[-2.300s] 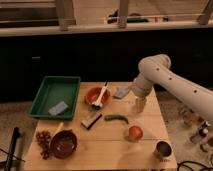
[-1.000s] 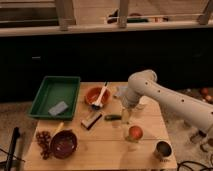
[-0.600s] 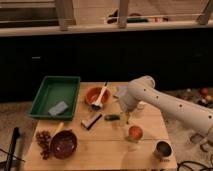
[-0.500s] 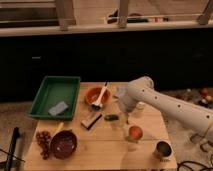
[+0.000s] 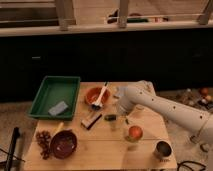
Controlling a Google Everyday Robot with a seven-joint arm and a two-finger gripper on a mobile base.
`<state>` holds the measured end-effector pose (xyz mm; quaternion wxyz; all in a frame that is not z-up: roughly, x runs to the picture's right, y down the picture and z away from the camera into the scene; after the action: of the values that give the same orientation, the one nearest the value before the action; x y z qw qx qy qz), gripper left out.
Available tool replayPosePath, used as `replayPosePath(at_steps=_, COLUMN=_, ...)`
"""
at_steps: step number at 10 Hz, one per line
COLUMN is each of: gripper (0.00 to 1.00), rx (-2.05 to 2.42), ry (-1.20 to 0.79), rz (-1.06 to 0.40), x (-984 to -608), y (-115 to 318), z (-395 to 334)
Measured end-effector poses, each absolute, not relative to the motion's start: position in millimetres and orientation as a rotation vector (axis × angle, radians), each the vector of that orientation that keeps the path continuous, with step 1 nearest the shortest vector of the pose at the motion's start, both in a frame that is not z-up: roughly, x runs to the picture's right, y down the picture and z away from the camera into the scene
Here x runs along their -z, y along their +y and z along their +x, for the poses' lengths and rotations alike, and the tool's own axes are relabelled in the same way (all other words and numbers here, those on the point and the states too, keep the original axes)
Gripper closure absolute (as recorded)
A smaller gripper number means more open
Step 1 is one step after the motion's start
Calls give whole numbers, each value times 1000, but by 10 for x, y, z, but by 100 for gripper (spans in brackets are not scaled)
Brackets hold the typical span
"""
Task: Place pepper in table surface
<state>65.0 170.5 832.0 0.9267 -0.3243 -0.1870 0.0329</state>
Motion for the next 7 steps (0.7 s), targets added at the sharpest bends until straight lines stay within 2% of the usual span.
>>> replayPosePath(at_steps=7, gripper=20, rx=-174, ry=-432, rz=-834, x=-8629, y=2043, z=709)
